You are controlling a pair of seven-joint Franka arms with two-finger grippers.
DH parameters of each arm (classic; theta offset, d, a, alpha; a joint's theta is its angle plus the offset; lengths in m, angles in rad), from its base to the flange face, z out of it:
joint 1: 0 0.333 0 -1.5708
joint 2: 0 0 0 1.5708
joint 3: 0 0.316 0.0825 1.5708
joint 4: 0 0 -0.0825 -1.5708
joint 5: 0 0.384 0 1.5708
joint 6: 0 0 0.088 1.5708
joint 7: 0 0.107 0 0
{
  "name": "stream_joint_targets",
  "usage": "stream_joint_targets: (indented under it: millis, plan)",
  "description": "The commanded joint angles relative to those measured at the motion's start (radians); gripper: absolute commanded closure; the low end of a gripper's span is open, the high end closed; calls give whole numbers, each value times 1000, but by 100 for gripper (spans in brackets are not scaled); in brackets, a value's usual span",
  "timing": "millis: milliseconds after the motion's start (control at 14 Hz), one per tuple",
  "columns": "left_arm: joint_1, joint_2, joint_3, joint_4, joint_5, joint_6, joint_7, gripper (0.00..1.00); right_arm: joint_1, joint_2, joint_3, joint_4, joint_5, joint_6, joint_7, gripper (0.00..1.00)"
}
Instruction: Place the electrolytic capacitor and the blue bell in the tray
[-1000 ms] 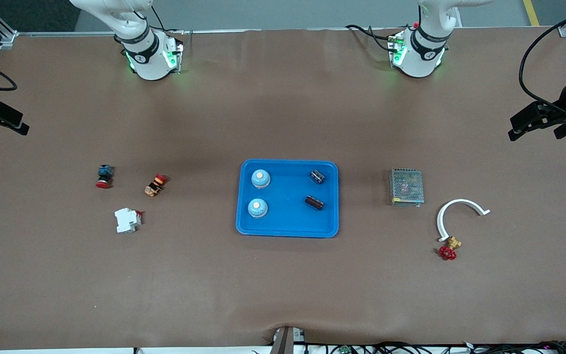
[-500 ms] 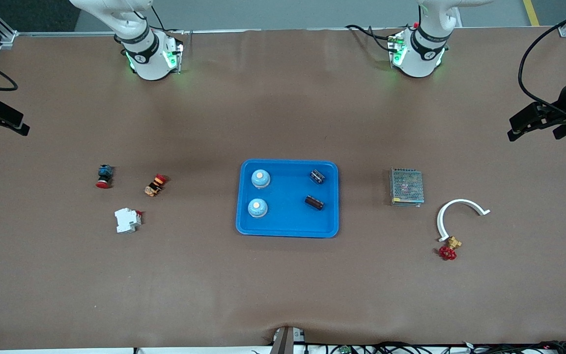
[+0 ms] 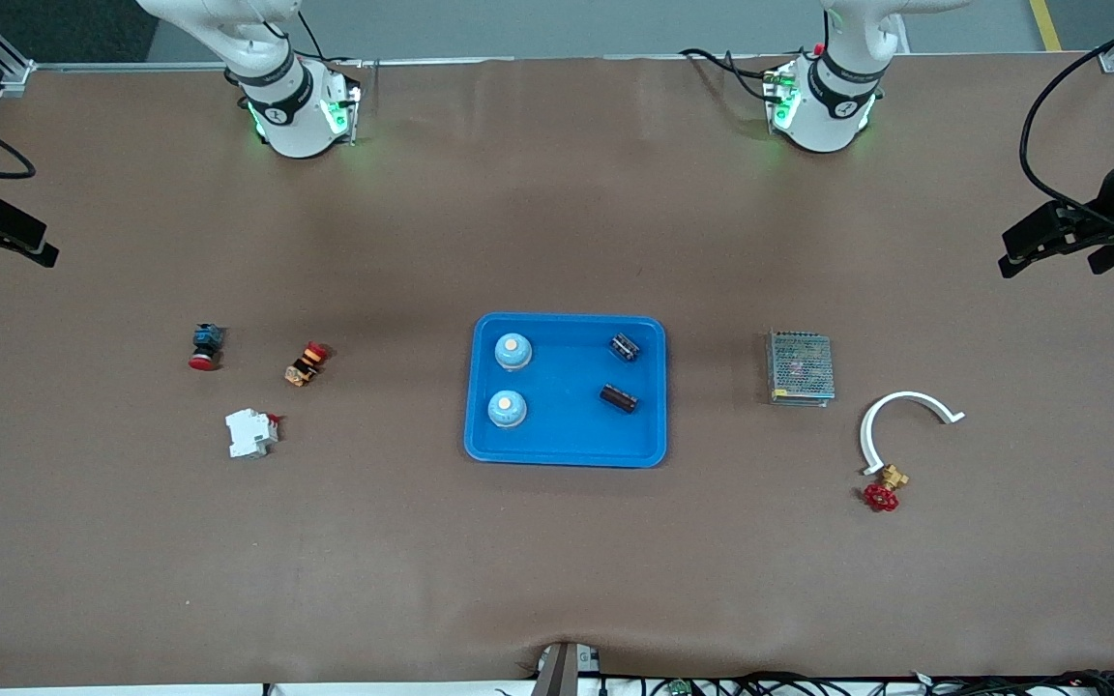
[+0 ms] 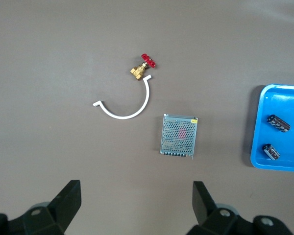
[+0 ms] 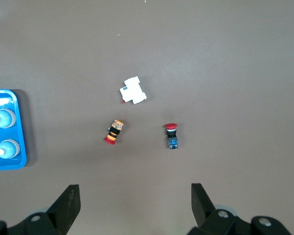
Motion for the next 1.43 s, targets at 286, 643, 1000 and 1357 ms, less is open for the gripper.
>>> stream_joint_targets:
  millis: [286,643,1000,1357]
  plan:
    - [4,1,0,-8,-11,13,9,0,4,0,0,5,-1,1,-4,0]
    - [-9,6,-7,-4,1,14,8,0,7,0,-2,7,-1,10,-4,0]
    - [-7,13,-16,12,-11,13,2,0,30,4,4,10,1,47,13,0]
    - [-6,13,-16,12,-13,13,3,0,38,6,3,10,1,88,18,0]
